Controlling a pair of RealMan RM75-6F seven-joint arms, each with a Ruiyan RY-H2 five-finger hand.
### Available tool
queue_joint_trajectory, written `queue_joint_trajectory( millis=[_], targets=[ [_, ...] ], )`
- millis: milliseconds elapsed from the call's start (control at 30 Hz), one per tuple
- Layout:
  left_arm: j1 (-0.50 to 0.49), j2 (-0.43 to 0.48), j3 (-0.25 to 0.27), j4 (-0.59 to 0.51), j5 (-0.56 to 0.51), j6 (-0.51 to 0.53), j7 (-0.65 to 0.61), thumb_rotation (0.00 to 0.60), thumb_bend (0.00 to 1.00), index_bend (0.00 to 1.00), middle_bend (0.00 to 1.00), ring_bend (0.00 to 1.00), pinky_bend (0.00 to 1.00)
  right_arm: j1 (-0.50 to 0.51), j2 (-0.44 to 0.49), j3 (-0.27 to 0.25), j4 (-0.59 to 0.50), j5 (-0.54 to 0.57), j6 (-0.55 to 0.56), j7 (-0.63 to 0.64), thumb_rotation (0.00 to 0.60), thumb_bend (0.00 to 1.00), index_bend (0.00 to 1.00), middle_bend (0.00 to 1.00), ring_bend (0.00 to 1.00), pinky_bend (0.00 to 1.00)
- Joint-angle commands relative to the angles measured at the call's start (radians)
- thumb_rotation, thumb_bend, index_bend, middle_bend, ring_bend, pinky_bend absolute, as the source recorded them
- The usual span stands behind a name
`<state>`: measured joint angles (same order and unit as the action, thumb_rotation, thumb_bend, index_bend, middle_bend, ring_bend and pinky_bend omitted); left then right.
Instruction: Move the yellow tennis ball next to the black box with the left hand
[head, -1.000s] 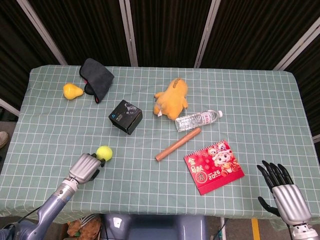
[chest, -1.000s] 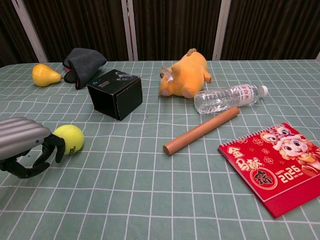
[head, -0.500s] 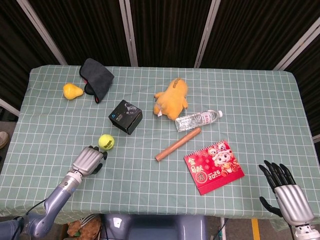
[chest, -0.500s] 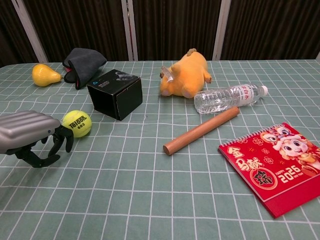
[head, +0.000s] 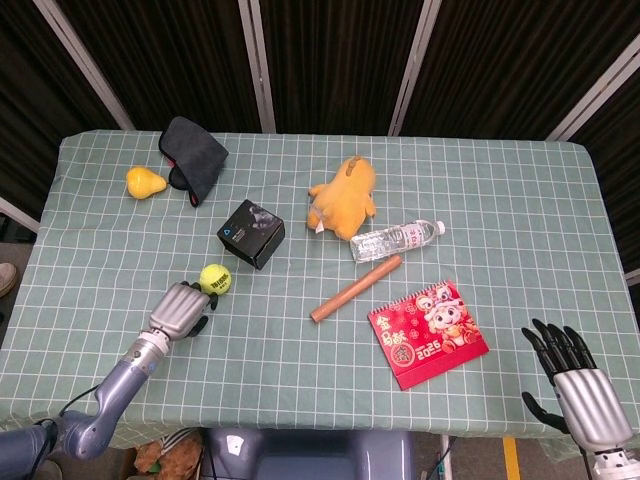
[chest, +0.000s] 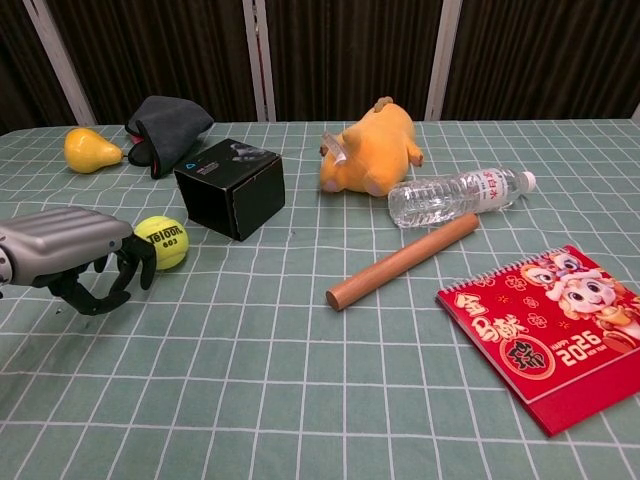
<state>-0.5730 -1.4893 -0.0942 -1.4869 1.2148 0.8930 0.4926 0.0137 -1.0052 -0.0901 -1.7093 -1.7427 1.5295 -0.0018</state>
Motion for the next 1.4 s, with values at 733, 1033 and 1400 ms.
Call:
queue_joint_trajectory(
  millis=[733,1033,1400],
  targets=[
    [-0.108,-0.067,-0.040,0.109,-0.077,-0.029,0.021,0.600,0.44,0.44,0.55,0.33,0.34,-0.016,0.000,-0.005,-0.001,-0.021,0.028,-0.008,0.600,0.32,0.00,0.00,0.00,0.00],
    [-0.155,-0.131,-0.052,0.220,-0.074,-0.041,0.004,0.600,0.44,0.45,0.54,0.32,0.31,-0.016,0.001,-0.006,0.002,-0.027,0.026,-0.012,0.600,0.32,0.00,0.00,0.00,0.00],
    [-0.188,-0.191,-0.035,0.312,0.013,-0.019,-0.050,0.600,0.44,0.35,0.37,0.17,0.20,-0.016,0.007,-0.010,-0.009,-0.034,0.021,-0.020,0.600,0.32,0.00,0.00,0.00,0.00]
  ],
)
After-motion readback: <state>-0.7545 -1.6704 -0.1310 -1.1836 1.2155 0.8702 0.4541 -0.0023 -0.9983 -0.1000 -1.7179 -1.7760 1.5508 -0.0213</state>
